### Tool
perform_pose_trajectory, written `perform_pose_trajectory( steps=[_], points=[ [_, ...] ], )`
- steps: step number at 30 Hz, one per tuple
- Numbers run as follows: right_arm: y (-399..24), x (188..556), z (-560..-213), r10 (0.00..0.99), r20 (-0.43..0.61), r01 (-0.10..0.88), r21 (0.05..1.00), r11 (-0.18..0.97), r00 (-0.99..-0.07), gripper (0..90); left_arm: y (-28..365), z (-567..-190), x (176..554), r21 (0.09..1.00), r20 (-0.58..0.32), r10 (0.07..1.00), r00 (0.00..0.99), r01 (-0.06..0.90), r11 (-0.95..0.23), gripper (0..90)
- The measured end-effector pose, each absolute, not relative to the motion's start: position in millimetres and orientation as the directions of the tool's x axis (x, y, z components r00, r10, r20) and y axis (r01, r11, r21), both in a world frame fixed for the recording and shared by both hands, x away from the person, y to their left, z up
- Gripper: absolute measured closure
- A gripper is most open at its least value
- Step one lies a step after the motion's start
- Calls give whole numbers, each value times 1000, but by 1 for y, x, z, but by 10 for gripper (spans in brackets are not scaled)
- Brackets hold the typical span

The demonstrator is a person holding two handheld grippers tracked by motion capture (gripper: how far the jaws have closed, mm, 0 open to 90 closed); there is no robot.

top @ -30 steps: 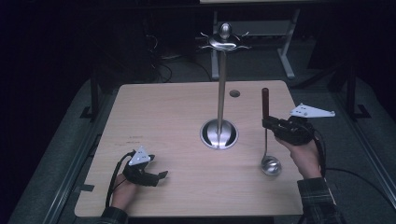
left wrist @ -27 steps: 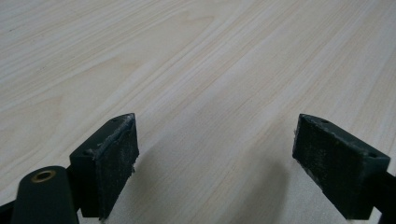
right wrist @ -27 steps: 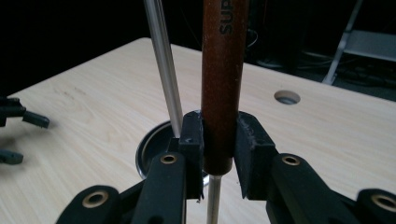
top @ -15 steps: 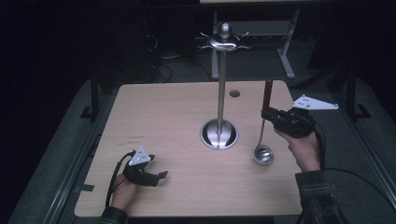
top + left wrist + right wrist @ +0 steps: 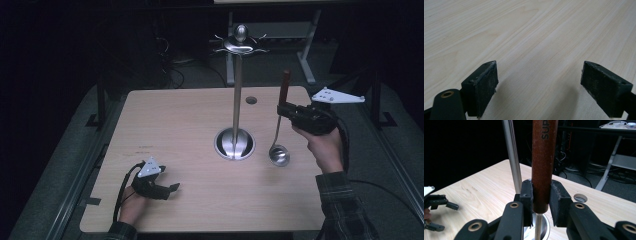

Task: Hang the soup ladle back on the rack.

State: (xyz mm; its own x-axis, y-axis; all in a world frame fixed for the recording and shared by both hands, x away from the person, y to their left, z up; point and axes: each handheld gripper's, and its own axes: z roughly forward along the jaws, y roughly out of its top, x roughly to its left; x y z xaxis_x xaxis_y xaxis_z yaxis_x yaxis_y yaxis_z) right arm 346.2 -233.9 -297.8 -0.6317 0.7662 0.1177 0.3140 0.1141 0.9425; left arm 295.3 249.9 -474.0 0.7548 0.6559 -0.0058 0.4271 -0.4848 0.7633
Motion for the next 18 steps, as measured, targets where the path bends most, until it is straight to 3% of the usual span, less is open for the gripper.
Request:
perform_pose_trajectory(
  steps=[18],
  points=[
    [-221, 352, -268, 737, 78, 252, 959, 128, -671, 740, 250, -474, 295, 763, -5, 655, 756, 427, -486, 140]
  ],
)
